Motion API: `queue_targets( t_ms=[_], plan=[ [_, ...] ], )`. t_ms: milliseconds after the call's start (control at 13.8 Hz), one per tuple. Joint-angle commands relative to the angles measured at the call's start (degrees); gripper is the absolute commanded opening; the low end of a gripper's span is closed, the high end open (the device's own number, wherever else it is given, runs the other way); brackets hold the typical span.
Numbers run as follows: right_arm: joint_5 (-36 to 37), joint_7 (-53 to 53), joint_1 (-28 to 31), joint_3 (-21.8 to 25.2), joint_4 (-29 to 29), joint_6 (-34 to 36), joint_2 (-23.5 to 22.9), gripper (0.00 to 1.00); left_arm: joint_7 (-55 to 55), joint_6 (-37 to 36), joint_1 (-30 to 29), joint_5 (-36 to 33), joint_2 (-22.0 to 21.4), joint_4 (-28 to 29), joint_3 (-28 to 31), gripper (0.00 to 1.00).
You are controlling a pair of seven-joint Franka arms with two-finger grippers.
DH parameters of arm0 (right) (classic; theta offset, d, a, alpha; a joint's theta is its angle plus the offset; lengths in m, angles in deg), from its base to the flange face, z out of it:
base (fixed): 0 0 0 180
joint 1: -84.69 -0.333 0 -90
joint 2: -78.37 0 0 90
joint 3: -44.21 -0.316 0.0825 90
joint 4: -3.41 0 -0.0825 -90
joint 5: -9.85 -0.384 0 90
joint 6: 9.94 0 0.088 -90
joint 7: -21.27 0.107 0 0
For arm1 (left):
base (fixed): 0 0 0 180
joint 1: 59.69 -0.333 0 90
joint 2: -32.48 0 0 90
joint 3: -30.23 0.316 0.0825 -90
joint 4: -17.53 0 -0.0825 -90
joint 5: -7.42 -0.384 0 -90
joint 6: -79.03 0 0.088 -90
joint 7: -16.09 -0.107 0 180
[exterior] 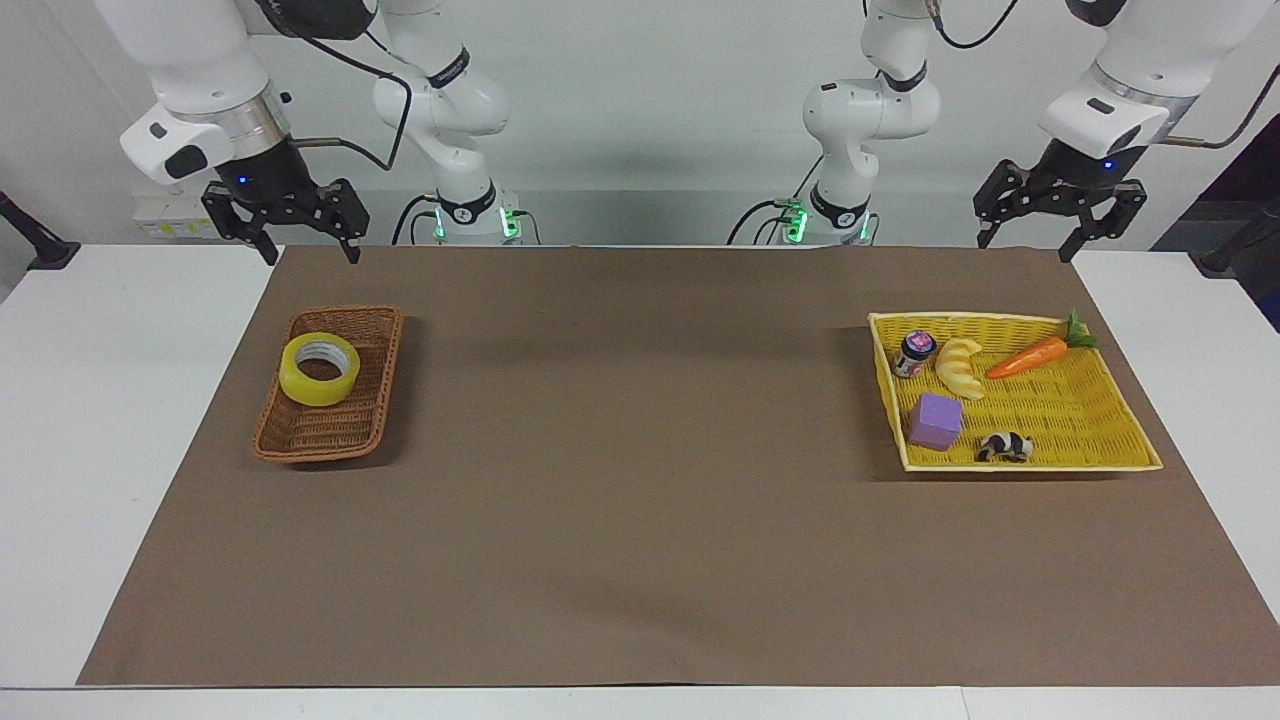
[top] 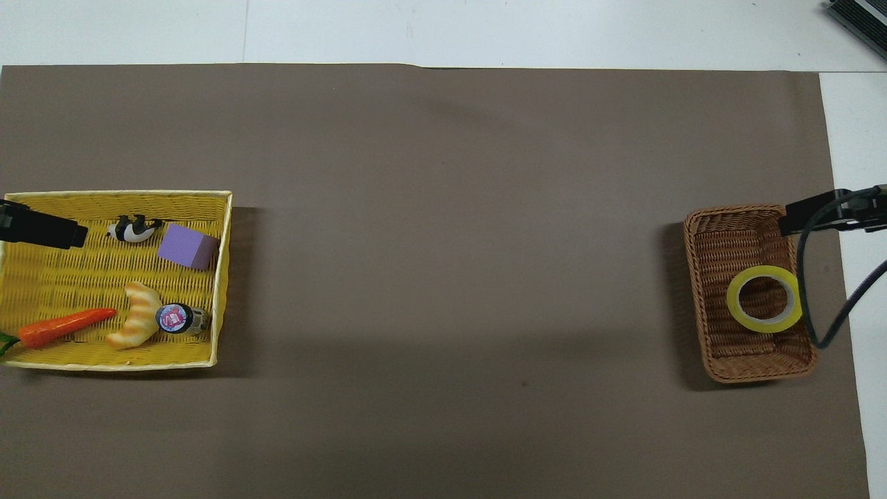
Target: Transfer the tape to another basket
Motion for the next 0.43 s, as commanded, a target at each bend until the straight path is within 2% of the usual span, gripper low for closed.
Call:
queue_targets(
  t_ms=[0,362],
  plan=[
    [-0.69,0.53,0.85,-0.53,1.00,0.41,1.03,1.00,0.39,-0.97,-0.75,-1.05,0.10,-0.88,-0.69,1.00],
    [-1.04,0.62,0.59,-0.53,1.00,0.76,1.12,1.00,0.39,-0.97,-0.75,-1.05,0.10,-0.88,-0.69,1.00]
  ],
)
